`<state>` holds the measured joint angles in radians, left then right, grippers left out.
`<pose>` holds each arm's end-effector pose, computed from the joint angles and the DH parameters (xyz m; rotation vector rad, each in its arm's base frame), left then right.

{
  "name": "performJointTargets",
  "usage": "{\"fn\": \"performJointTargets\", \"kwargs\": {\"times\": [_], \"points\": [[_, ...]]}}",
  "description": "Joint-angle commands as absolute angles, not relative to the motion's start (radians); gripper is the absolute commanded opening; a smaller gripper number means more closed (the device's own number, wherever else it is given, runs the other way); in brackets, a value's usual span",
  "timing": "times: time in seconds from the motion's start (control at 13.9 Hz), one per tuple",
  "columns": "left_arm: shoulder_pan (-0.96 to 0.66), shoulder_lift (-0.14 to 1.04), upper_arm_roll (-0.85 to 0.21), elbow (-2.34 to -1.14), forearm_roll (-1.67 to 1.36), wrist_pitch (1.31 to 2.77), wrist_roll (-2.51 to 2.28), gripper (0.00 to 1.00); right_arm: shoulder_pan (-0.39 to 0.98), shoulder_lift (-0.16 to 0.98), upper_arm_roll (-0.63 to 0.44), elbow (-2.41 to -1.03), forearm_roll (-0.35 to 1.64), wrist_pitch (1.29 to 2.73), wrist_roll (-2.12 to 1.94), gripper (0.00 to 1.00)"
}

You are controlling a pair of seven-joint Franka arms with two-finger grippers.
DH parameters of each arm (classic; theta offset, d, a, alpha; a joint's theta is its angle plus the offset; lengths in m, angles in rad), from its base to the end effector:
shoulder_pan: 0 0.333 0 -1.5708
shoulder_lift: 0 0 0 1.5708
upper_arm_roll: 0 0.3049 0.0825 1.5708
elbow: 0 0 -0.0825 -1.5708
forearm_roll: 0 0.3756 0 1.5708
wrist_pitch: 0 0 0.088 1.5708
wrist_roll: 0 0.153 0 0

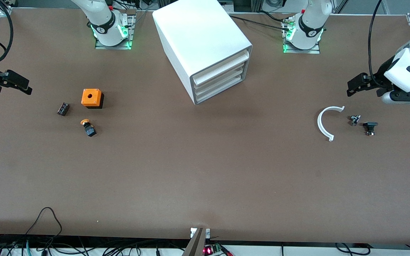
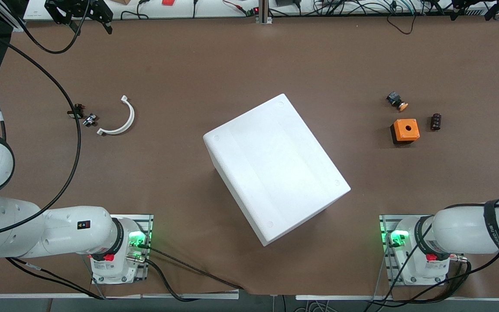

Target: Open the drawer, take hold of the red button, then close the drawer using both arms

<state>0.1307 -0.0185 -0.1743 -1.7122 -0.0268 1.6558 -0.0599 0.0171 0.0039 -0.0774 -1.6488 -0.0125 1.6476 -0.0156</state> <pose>0.5412 -0.0281 0.5189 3.1194 0.0299 -0.0614 0.5509 -0.0350 0.5356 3.1283 -0.0684 -0.0087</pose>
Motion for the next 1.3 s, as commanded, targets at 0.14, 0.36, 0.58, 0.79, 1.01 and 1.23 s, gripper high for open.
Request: {"fn": "performJointTargets", "kwargs": {"times": [0.14, 0.36, 0.58, 0.79, 1.01, 1.23], "points": [[0.132, -0.005, -0.179, -1.674, 0.014, 1.634, -0.064, 1.0, 0.015, -0.035, -0.075, -1.672, -0.003, 1.617, -0.029, 1.0], [0.13, 0.006, -0.178, -1.667, 0.015, 1.632, -0.064, 1.0, 0.015, -0.041, -0.075, -1.675, -0.003, 1.611, -0.031, 1.0], [0.13, 0.035, -0.178, -1.667, 0.015, 1.631, -0.061, 1.0, 0.015, -0.06, -0.075, -1.706, -0.003, 1.621, -0.031, 1.0], [0.13, 0.052, -0.179, -1.667, 0.015, 1.631, -0.066, 1.0, 0.015, -0.072, -0.075, -1.724, -0.003, 1.631, -0.031, 1.0], [0.132, 0.08, -0.178, -1.672, 0.006, 1.618, -0.063, 1.0, 0.015, -0.08, -0.075, -1.739, -0.005, 1.64, -0.032, 1.0], [0.133, 0.15, -0.189, -1.686, -0.059, 1.606, 0.0, 1.0, 0.017, -0.103, -0.075, -1.784, -0.005, 1.678, -0.032, 1.0]]}}
